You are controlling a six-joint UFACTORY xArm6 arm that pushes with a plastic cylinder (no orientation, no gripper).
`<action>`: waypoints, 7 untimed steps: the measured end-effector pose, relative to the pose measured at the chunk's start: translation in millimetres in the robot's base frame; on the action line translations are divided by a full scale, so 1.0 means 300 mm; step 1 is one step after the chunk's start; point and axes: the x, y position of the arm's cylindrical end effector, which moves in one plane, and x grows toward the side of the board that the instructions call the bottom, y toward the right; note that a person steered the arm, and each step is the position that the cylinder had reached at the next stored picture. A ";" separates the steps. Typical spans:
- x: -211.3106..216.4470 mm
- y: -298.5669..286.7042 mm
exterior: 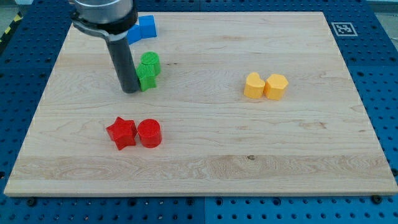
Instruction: Separate blue triangle and blue cube
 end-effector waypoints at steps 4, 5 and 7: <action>-0.355 -0.352; -0.445 -0.355; -0.517 -0.187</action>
